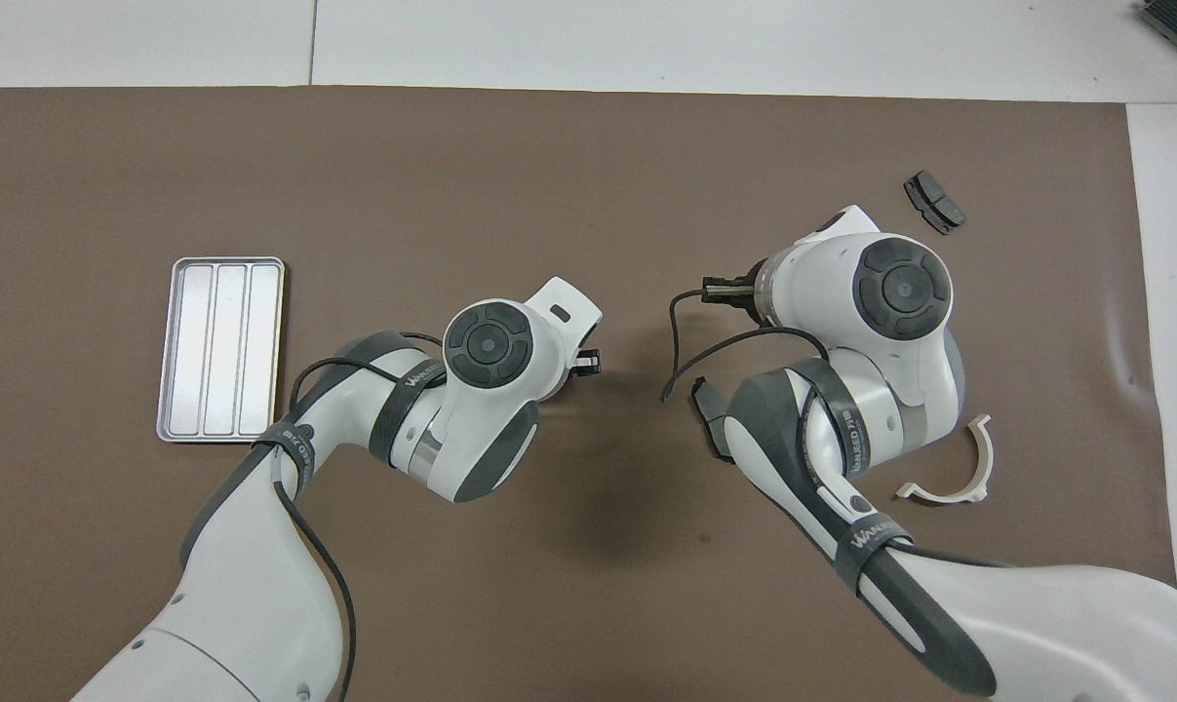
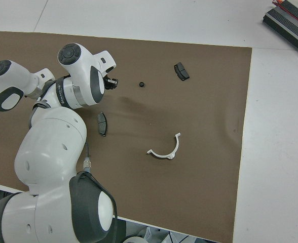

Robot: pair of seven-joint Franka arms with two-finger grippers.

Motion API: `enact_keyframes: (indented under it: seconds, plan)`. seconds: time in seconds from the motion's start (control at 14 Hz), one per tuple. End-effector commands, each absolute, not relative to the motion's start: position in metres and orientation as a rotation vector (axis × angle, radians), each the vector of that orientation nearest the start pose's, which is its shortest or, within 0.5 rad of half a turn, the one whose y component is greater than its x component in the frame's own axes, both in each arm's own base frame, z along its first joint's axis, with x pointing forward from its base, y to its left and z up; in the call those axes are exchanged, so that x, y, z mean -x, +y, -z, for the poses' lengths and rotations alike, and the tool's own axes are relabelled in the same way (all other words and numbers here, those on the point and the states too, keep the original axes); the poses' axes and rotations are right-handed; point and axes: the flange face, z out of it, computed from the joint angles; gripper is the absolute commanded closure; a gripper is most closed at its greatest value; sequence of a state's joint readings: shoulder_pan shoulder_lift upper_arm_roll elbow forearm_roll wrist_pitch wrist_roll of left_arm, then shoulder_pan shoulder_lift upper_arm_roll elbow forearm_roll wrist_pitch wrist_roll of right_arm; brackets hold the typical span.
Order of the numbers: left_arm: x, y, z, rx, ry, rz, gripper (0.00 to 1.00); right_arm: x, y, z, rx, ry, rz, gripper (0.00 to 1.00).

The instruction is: Pick bearing gear from pile to tray

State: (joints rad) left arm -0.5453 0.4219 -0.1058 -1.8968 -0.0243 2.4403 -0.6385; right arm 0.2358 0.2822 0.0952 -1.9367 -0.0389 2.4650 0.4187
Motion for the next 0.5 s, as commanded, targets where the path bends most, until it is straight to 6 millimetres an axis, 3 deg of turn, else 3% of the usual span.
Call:
enact_keyframes:
  seconds: [0.0,0.14,0.43]
  plan:
    - [-0.514,-0.384,-0.279,3.247,-0.011,0.08,0.75,-0.609,0.223,-0.376,3.009,0.149,0.324,1.0]
    - [-0.523,-0.378,-0.289,3.251,-0.031,0.1,0.81,-0.612,0.228,-0.381,3.002,0.185,0.325,1.0]
    - [-0.555,-0.345,-0.313,3.239,-0.043,0.09,0.87,-0.612,0.243,-0.386,2.991,0.191,0.326,1.0]
